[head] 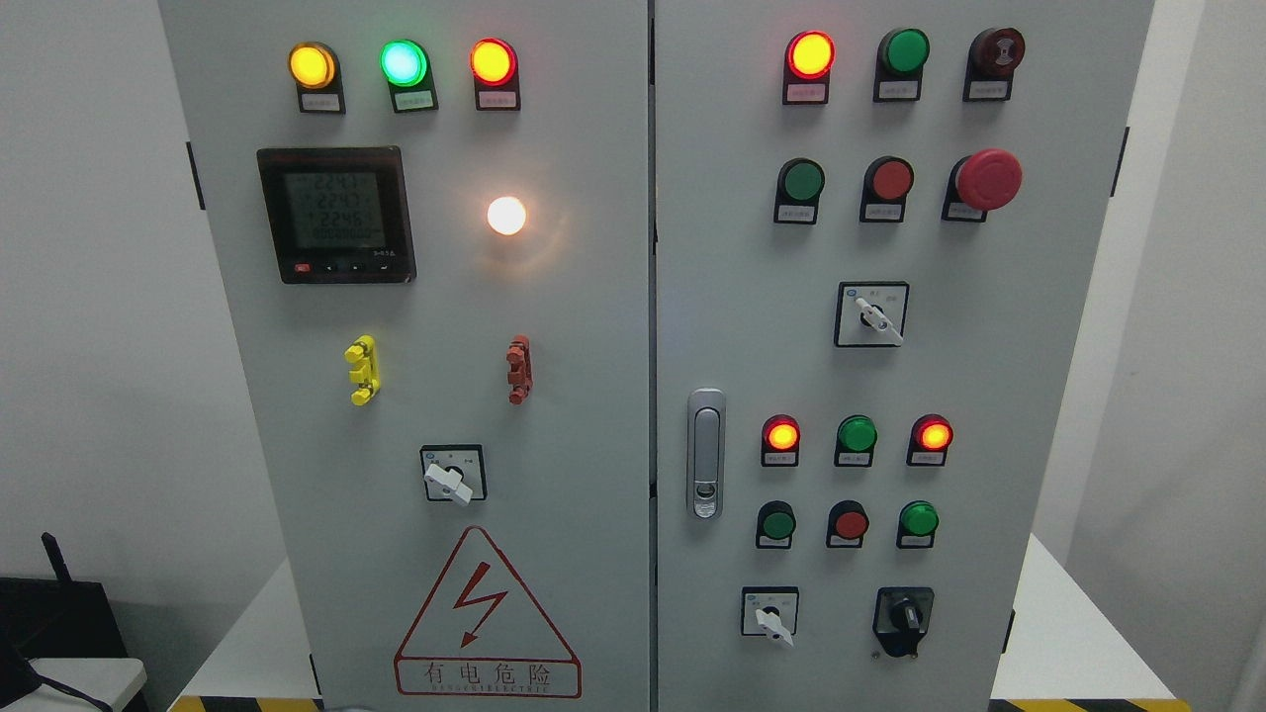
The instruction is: Turn on light switch 1
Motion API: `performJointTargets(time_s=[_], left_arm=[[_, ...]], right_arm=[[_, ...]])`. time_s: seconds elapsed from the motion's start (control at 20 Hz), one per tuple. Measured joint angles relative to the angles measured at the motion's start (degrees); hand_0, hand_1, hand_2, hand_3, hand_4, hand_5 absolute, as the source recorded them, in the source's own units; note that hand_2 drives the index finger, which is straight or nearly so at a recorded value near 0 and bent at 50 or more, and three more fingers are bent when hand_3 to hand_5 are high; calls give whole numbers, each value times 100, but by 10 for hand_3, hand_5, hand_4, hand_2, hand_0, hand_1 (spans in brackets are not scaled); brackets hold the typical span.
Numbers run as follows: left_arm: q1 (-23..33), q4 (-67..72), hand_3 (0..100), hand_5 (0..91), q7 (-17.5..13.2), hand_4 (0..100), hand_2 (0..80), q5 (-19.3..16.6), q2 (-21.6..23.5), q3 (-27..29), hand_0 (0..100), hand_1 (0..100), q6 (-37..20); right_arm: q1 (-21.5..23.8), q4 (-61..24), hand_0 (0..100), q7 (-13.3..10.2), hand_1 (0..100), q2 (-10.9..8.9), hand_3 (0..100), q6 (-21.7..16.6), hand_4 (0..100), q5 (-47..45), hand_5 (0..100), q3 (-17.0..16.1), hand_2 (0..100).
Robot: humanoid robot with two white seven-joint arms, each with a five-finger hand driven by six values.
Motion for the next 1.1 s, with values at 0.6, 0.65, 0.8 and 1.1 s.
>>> performJointTargets(time_s=[0.6, 0.65, 0.8, 1.1], left_arm=[[794, 3400, 388, 413, -1252, 520, 57, 767, 242, 1826, 422, 0, -2132], [810, 3723, 353, 387, -1331, 489, 23, 832, 252, 1913, 447, 0, -2141], [842, 4809, 295, 327, -1754, 434, 0, 962, 281, 2142, 454, 0, -2151], [850, 6533, 70, 156, -2571, 216, 0, 1058, 317, 2282, 485, 0, -1063]], right_arm=[[0, 0, 120, 0, 389, 0, 0, 0, 0, 0, 0, 0, 0], [0, 0, 120, 0, 389, 0, 0, 0, 0, 0, 0, 0, 0], [0, 0, 120, 0, 389, 0, 0, 0, 0, 0, 0, 0, 0], [0, 0, 120, 0, 389, 0, 0, 0, 0, 0, 0, 0, 0]])
